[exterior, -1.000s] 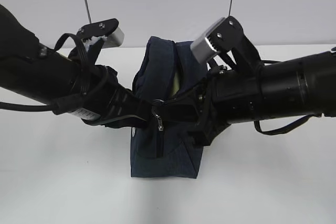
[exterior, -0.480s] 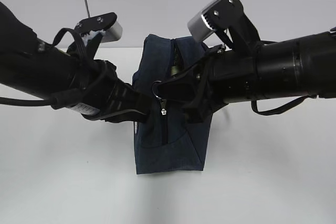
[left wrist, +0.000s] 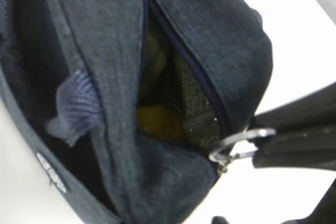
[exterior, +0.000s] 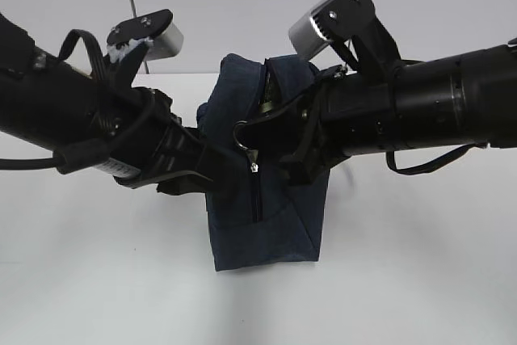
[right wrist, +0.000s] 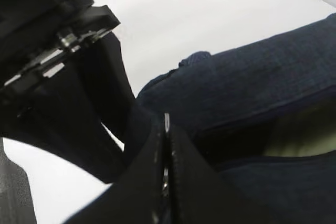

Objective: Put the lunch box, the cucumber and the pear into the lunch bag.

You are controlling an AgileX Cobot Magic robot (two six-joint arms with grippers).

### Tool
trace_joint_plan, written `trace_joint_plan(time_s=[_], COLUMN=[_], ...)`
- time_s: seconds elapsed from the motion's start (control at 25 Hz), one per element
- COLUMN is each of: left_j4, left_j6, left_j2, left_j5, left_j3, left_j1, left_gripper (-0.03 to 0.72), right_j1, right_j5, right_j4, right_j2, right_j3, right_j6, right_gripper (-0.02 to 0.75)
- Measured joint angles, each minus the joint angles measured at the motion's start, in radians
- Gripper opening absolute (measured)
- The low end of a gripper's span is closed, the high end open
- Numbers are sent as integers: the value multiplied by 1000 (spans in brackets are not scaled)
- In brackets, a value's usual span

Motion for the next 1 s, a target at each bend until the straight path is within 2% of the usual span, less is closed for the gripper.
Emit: trace_joint_plan(time_s=[0.16,0.28,0.44,0.56,0.88,1.0], left_j4=[28,58,81,81,79,81], left_j6=[0,0,0,0,0,0], left_j2=[0,0,0,6,62,62], left_j5=[14,6,-8,-19,-35,-35], left_j3=[0,0,0,1,1,1], left_j1=[0,0,0,0,0,0], left_gripper=[351,373,365,309,56,18], right_j1=[0,0,0,0,0,0], right_j5=[3,9,9,15,32,26], right_j4=[0,0,0,0,-2,-2], right_j2=[0,0,0,0,-20,-21], right_j3=[-4,-4,-4,-4,-4,-4], right_j6=[2,2,2,2,2,2], right_gripper=[0,0,0,0,0,0])
